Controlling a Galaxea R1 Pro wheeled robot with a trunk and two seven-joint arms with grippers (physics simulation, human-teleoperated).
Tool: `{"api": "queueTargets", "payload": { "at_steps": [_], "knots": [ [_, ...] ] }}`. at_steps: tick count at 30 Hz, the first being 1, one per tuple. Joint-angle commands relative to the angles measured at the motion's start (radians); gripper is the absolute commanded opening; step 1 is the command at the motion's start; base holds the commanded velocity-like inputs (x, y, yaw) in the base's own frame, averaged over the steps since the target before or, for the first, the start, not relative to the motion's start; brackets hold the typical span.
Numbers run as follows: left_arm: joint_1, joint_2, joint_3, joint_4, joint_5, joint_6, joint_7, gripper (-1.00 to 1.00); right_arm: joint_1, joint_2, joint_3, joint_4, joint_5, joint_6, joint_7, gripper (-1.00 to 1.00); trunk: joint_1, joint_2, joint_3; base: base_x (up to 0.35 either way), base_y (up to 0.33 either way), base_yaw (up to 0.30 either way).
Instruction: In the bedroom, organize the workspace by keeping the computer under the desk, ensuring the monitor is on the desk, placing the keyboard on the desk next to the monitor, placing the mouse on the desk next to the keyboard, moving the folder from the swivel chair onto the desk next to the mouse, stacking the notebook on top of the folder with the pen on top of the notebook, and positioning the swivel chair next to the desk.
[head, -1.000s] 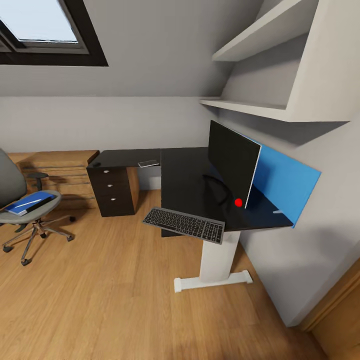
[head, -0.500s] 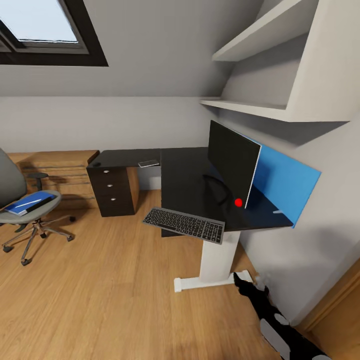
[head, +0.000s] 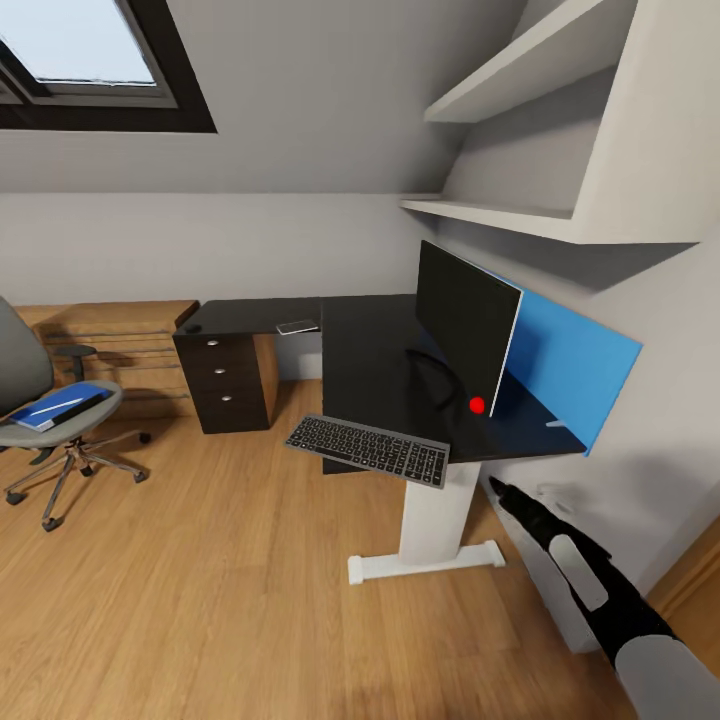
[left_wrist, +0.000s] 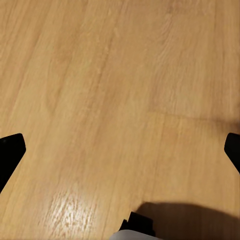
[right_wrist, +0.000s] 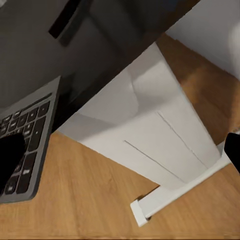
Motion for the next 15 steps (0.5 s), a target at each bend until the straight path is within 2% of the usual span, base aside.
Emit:
{"api": "queueTargets", "payload": {
  "at_steps": [1, 3, 4, 5, 8, 10, 11, 12, 14, 15],
  "knots": [
    [-0.001, 0.0, 0.0, 0.0, 0.003, -0.005, 0.0, 1.0, -0.001, -0.001, -0.019, 0.014, -0.007, 0.033, 0.037, 1.0, 0.0, -0.001, -0.001, 0.0, 0.0, 0.0],
    [-0.001, 0.0, 0.0, 0.0, 0.003, -0.008, 0.0, 1.0, 0.0, 0.0, -0.042, 0.056, -0.007, 0.105, 0.122, 1.0, 0.0, -0.001, -0.001, 0.0, 0.0, 0.0],
    [-0.001, 0.0, 0.0, -0.001, 0.003, -0.009, 0.0, 1.0, -0.001, 0.0, -0.046, 0.066, -0.007, 0.126, 0.144, 1.0, 0.0, -0.001, -0.001, 0.0, 0.0, 0.0],
    [-0.001, 0.0, 0.0, -0.002, 0.004, -0.01, 0.0, 1.0, -0.001, -0.001, -0.054, 0.091, -0.007, 0.198, 0.202, 1.0, 0.0, -0.001, -0.001, 0.0, 0.0, 0.0],
    [-0.001, 0.0, 0.001, -0.004, 0.004, -0.012, 0.0, 1.0, 0.0, -0.001, -0.059, 0.108, -0.009, 0.301, 0.258, 1.0, 0.0, -0.001, -0.001, 0.0, 0.0, 0.0],
    [-0.001, 0.0, 0.001, -0.005, 0.003, -0.013, 0.0, 1.0, -0.001, -0.002, -0.087, 0.118, -0.038, 0.431, 0.311, 1.0, 0.0, -0.001, -0.001, 0.0, 0.0, 0.0],
    [-0.001, 0.0, 0.001, -0.005, 0.003, -0.013, 0.0, 1.0, -0.001, -0.002, -0.096, 0.119, -0.047, 0.458, 0.322, 1.0, 0.0, -0.001, -0.001, 0.0, 0.0, 0.0],
    [-0.001, 0.0, 0.002, -0.005, 0.003, -0.013, 0.0, 1.0, -0.001, -0.002, -0.112, 0.122, -0.066, 0.517, 0.346, 1.0, 0.0, -0.001, -0.001, 0.0, 0.0, 0.0],
    [-0.001, 0.0, 0.002, -0.006, 0.003, -0.014, 0.0, 1.0, -0.001, -0.009, -0.136, 0.138, -0.093, 0.66, 0.418, 1.0, 0.0, -0.001, -0.001, 0.0, 0.0, 0.0],
    [-0.001, 0.0, 0.002, -0.006, 0.003, -0.014, 0.0, 1.0, 0.0, -0.011, -0.138, 0.142, -0.096, 0.681, 0.431, 1.0, 0.0, -0.001, -0.001, 0.0, 0.0, 0.0]
  ]
}}
